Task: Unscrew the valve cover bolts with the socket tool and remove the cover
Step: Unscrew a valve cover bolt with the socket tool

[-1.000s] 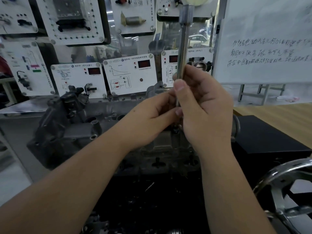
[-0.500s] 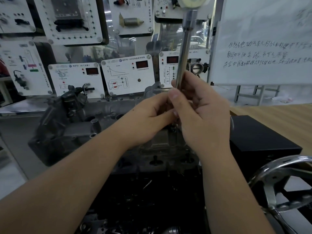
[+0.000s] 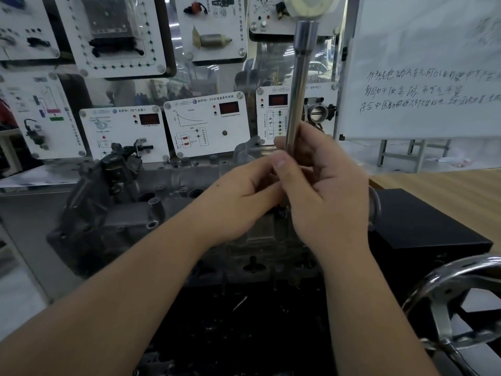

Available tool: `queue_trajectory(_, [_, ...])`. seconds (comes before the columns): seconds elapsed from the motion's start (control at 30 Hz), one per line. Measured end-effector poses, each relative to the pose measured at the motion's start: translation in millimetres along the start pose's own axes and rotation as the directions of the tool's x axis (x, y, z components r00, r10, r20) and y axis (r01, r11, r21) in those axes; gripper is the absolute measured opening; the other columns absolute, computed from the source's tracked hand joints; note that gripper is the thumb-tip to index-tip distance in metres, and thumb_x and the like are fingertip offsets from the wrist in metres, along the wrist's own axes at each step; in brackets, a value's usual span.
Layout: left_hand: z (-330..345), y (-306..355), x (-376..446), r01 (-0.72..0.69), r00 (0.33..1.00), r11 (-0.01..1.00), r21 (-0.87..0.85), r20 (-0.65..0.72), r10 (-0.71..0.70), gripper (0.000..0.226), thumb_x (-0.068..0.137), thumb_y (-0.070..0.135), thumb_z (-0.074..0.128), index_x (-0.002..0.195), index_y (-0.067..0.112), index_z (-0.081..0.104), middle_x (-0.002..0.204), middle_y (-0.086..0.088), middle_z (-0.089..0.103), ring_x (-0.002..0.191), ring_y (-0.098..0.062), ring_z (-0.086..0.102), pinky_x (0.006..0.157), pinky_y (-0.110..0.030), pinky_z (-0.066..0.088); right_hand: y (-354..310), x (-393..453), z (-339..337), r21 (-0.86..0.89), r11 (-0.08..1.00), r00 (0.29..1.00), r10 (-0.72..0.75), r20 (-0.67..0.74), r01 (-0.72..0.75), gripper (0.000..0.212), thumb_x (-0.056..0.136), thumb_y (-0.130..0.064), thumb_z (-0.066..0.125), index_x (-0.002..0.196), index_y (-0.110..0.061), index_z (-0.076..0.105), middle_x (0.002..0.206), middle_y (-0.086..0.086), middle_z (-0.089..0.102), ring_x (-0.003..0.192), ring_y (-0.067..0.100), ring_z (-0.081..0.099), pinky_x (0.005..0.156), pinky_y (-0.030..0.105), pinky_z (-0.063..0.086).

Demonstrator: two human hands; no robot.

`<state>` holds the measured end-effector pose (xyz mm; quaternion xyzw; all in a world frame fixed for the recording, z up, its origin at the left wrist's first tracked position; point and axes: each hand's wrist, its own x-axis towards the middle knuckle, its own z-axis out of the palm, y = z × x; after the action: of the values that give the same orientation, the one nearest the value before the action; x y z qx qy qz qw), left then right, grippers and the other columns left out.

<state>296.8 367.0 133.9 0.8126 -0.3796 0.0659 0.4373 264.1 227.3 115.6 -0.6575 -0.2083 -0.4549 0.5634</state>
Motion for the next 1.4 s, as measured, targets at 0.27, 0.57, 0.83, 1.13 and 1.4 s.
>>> queue_trajectory(0.27, [-1.5,0.9,-0.6,0.021,1.0,0.999,0.046,-0.017,-0.02,0.036,0.101,0.044,0.046,0.12,0.023,0.066,0.113,-0.002,0.072,0.109,-0.023,0.067,0.099,-0.053,0.051,0.3,-2.7,4.1,0.014,1.0,0.998,0.008,-0.055,-0.007,0.028,0.101,-0.021,0.055,0.127,-0.028,0.063,0.099,-0.02,0.073,0.084,-0.001,0.07,0.076,0.013,0.053])
queue_trajectory(0.57, [0.9,-0.2,0.1,0.01,1.0,0.999,0.038,0.02,-0.011,0.043,0.1,0.052,0.049,0.133,0.027,0.06,0.125,-0.004,0.07,0.118,-0.028,0.066,0.103,-0.057,0.05,-0.2,-0.5,5.1,-0.08,0.994,0.986,-0.084,-0.147,0.073,0.028,0.097,-0.025,0.065,0.119,-0.009,0.074,0.091,-0.004,0.067,0.081,0.007,0.065,0.073,0.014,0.051])
queue_trajectory(0.83, [-2.2,1.7,-2.2,0.021,1.0,0.997,0.077,-0.001,-0.021,0.031,0.107,0.039,0.047,0.124,0.02,0.065,0.116,-0.003,0.072,0.112,-0.024,0.066,0.1,-0.054,0.051,1.7,-0.3,3.5,0.051,0.999,0.995,0.006,-0.103,-0.001,0.039,0.101,-0.023,0.058,0.138,-0.014,0.062,0.101,-0.009,0.075,0.075,0.005,0.071,0.071,0.02,0.056])
queue_trajectory(1.13, [0.9,1.5,-0.4,-0.011,1.0,0.999,0.033,-0.007,0.011,0.032,0.104,0.037,0.052,0.134,0.03,0.061,0.122,0.004,0.073,0.116,-0.016,0.068,0.102,-0.05,0.053,0.6,-0.7,11.2,-0.029,0.999,0.989,-0.025,-0.149,0.021,0.034,0.092,-0.032,0.068,0.123,-0.018,0.07,0.104,-0.011,0.072,0.098,0.01,0.07,0.082,0.04,0.06])
queue_trajectory(1.4, [-2.1,1.3,-0.7,0.014,0.999,0.998,0.057,-0.031,-0.012,0.032,0.101,0.041,0.048,0.117,0.019,0.065,0.11,-0.005,0.072,0.106,-0.026,0.067,0.095,-0.056,0.052,7.0,0.3,9.7,0.125,0.992,0.992,0.035,-0.123,-0.019,0.032,0.098,-0.024,0.06,0.129,-0.02,0.064,0.105,-0.008,0.075,0.086,0.003,0.072,0.077,0.026,0.059])
